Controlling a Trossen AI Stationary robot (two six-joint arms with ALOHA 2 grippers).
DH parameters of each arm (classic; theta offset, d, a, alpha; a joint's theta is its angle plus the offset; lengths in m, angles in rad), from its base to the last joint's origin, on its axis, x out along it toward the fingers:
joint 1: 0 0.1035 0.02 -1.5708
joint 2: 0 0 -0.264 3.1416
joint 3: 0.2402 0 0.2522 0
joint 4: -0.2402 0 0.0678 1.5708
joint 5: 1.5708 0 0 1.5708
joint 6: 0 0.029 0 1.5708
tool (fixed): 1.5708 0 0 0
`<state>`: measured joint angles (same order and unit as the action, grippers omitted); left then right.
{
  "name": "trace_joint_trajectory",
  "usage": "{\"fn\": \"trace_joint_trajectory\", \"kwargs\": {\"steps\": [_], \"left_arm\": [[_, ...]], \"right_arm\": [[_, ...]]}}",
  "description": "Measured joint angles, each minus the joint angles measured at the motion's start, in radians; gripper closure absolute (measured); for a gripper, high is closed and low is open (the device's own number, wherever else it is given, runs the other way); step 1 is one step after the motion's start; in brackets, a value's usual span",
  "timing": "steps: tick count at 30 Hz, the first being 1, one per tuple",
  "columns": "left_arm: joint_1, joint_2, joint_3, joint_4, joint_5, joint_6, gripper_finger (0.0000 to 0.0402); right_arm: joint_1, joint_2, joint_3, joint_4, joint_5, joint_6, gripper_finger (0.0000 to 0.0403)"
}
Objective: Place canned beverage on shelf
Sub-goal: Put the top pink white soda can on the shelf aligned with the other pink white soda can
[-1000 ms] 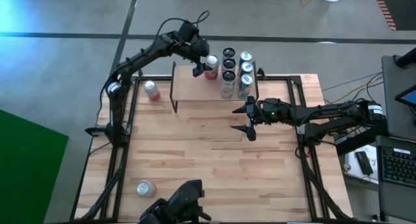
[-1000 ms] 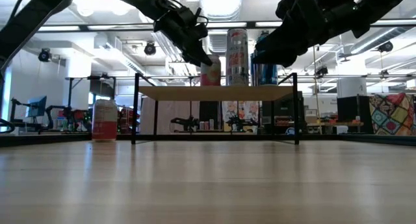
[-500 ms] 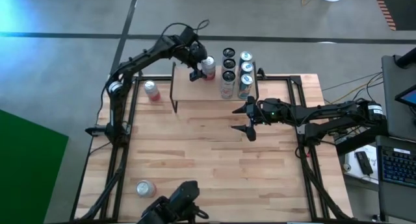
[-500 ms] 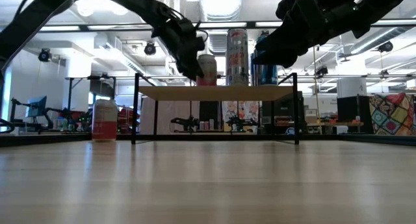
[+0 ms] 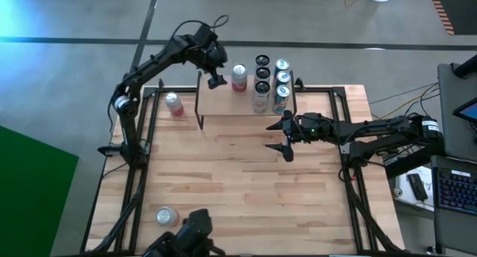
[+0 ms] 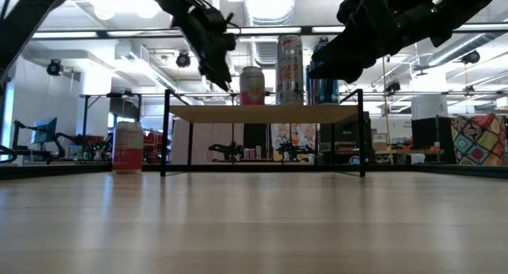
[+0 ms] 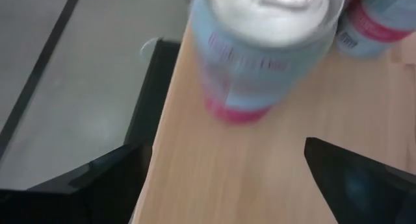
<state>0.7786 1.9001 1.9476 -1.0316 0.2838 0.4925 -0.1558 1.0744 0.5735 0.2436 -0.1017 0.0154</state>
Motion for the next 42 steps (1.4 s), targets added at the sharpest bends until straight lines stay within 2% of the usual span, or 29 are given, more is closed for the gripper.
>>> {"fn": "trace_joint_trajectory", "kwargs": {"steps": [5,10,16,19,23,25,28,34,38,42], "left_arm": [[0.001,-0.070,-0.011,-0.080,-0.117,-0.082,0.0013],[0.001,-0.190,-0.137,-0.066,-0.216,-0.157,0.0013],[0.002,-0.451,-0.479,0.166,-0.252,-0.244,0.0013],[0.001,-0.592,-0.647,0.275,-0.360,-0.371,0.0013],[-0.011,-0.749,-0.844,0.309,-0.567,-0.563,0.0013],[-0.015,-0.820,-0.928,0.312,-0.624,-0.635,0.0013],[-0.014,-0.903,-1.047,0.330,-0.641,-0.708,0.0013],[-0.014,-0.995,-1.228,0.455,-0.697,-0.742,0.0013],[-0.013,-0.996,-1.286,0.513,-0.748,-0.767,0.0013],[-0.013,-0.966,-1.330,0.556,-0.749,-0.781,0.0013]], "right_arm": [[0.000,0.000,0.000,-0.003,-0.001,0.001,0.0076],[0.001,0.000,0.000,-0.005,-0.003,0.008,0.0076],[0.001,0.000,0.000,-0.002,-0.004,0.019,0.0076],[0.001,-0.001,0.000,0.000,-0.004,0.019,0.0076],[0.001,-0.001,0.006,0.011,-0.004,0.019,0.0076],[0.001,-0.001,0.007,0.027,-0.004,0.019,0.0076],[0.001,-0.001,0.007,0.056,-0.003,0.013,0.0076],[0.000,-0.001,0.007,0.133,-0.003,-0.007,0.0076],[0.000,-0.001,0.007,0.173,-0.003,-0.036,0.0076],[-0.009,-0.001,0.026,0.177,-0.004,-0.060,0.0076]]}}
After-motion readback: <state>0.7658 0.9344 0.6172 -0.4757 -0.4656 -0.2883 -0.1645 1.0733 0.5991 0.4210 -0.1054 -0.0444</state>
